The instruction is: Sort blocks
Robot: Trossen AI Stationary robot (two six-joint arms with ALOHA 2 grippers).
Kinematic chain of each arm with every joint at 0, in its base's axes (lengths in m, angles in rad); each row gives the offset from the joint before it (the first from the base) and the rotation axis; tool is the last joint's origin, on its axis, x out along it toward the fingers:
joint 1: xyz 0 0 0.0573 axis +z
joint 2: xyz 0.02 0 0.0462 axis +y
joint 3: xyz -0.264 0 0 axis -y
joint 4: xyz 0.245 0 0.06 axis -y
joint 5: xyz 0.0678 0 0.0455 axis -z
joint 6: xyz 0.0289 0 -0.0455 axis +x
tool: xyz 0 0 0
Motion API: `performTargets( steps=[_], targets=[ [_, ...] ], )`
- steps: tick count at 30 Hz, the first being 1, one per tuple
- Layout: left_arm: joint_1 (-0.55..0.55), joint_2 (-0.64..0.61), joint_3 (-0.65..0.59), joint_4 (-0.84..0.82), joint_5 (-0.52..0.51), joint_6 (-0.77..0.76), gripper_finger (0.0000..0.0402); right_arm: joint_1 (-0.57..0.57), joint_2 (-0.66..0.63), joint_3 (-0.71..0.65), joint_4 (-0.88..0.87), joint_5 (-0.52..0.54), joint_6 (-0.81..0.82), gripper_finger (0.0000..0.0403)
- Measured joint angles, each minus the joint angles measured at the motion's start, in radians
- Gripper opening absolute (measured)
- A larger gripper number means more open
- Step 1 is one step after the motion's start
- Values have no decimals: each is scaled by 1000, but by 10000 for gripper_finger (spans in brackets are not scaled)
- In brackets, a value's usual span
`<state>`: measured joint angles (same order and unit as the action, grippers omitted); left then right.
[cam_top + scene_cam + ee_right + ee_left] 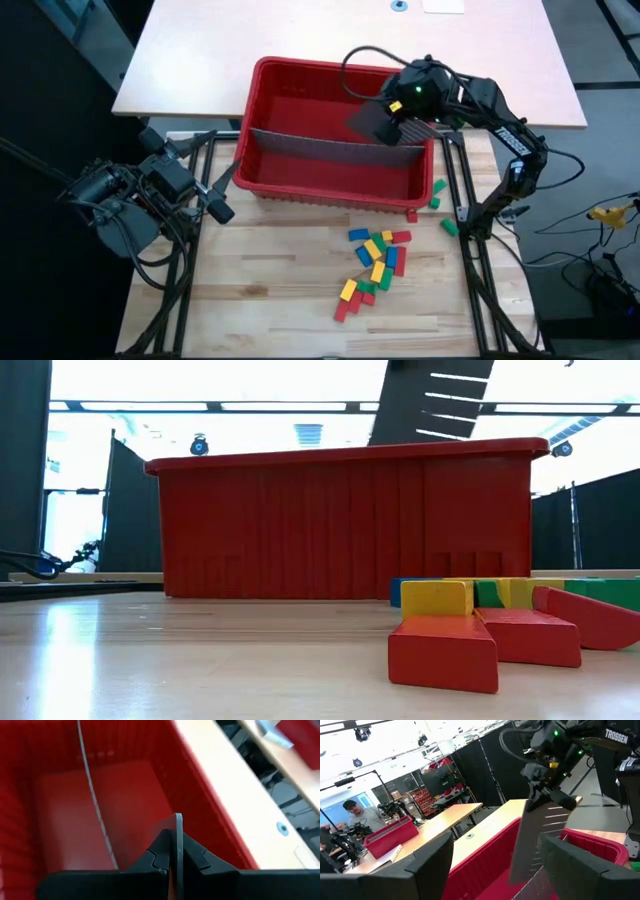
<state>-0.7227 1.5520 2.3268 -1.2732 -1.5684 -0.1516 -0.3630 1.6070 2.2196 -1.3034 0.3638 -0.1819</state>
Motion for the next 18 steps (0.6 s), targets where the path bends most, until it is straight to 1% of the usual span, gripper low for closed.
performTargets(
  steps=[7,11,13,18],
  targets=[
    [0,0,0,0,0,0,276,1,-7,3,-116,-9,32,0],
    [0,0,0,0,0,-8,276,1,-7,3,-153,-58,76,0],
    [0,0,0,0,0,-17,276,1,-9,3,-155,-66,96,0],
    [0,0,0,0,8,-19,276,1,-16,3,-152,-143,116,0]
  ],
)
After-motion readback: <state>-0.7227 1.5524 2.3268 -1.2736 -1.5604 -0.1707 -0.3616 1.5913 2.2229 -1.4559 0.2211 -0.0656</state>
